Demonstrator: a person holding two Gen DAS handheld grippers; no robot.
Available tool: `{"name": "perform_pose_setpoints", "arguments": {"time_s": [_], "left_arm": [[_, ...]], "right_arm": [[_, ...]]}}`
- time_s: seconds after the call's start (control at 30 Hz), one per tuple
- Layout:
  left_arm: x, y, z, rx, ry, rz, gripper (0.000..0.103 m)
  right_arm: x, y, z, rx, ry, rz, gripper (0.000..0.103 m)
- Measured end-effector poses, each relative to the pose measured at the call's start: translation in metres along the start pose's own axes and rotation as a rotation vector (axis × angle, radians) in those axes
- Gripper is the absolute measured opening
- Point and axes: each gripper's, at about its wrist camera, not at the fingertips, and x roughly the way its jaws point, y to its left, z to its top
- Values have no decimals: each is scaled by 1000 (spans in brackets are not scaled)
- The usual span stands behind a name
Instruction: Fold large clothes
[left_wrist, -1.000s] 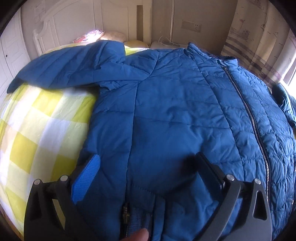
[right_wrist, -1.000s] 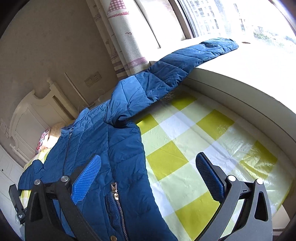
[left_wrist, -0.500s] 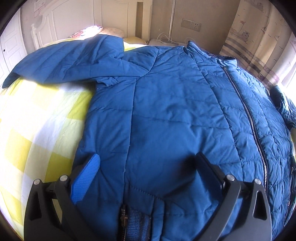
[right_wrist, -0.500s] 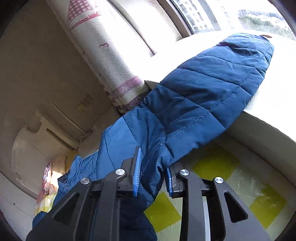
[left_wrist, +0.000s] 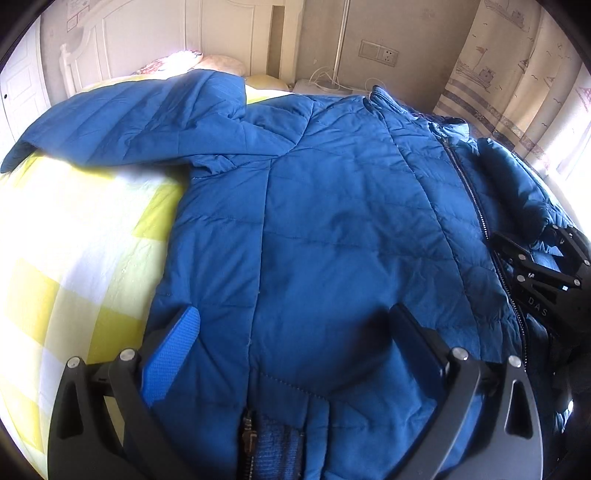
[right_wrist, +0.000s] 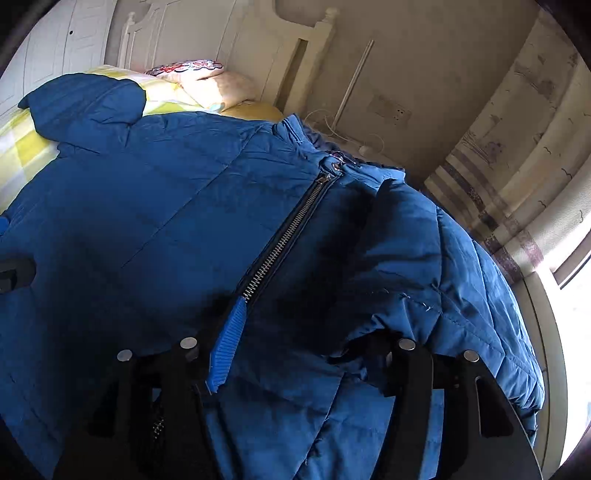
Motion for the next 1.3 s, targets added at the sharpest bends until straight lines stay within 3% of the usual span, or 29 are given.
{"name": "perform_pose_setpoints", "arguments": {"time_s": [0.03, 0.1, 0.17, 0.23, 0.37, 0.47, 0.57, 0.63, 0.73, 0.87, 0.9, 0.93, 1.0, 1.07, 1.17, 1.2, 1.23, 1.3], "left_arm": [[0, 0, 0, 0, 0, -1, 101], [0, -1, 0, 0, 0, 0, 101], [-1, -1, 0, 1, -2, 0, 101], [-1, -1, 0, 2, -3, 0, 101], [1, -6, 0, 22, 3, 30, 101], [1, -7, 0, 28, 0, 40, 101], [0, -5, 0, 17, -4, 27, 101], [0, -4, 0, 14, -8, 26, 101], [1, -6, 1, 20, -5, 33, 101], [1, -5, 0, 17, -6, 30, 101], [0, -5, 0, 16, -7, 28, 101], [0, -5, 0, 15, -8, 26, 101], [0, -4, -1, 14, -8, 25, 101], [0, -4, -1, 14, -8, 25, 101], [0, -4, -1, 12, -9, 21, 101], [-1, -3, -1, 9, -10, 16, 101], [-1, -2, -1, 4, -12, 9, 101], [-2, 1, -1, -7, -15, -8, 101]], "right_arm": [[-1, -10, 0, 54, 24, 46, 86], [-11, -26, -10, 170, 58, 122, 86], [-32, -46, -29, 322, 29, 213, 86], [-56, -59, -55, 451, -36, 300, 86], [-89, -121, -105, 803, -286, 303, 86], [-81, -167, -128, 1044, -338, 345, 82], [-67, -199, -144, 1226, -251, 254, 76], [-47, -215, -157, 1367, -178, 340, 76], [-31, -233, -167, 1456, -205, 352, 76], [-16, -251, -165, 1494, -203, 300, 62], [-19, -251, -163, 1480, -206, 273, 37], [-27, -250, -152, 1414, -234, 244, 32], [-59, -233, -112, 1164, -300, 146, 32], [-90, -191, -63, 864, -370, 104, 32], [-121, -98, -6, 384, -425, 200, 33], [-124, -65, 4, 241, -399, 223, 41], [-126, -36, 9, 129, -374, 241, 64], [-127, -2, 5, 24, -370, 237, 87]]}}
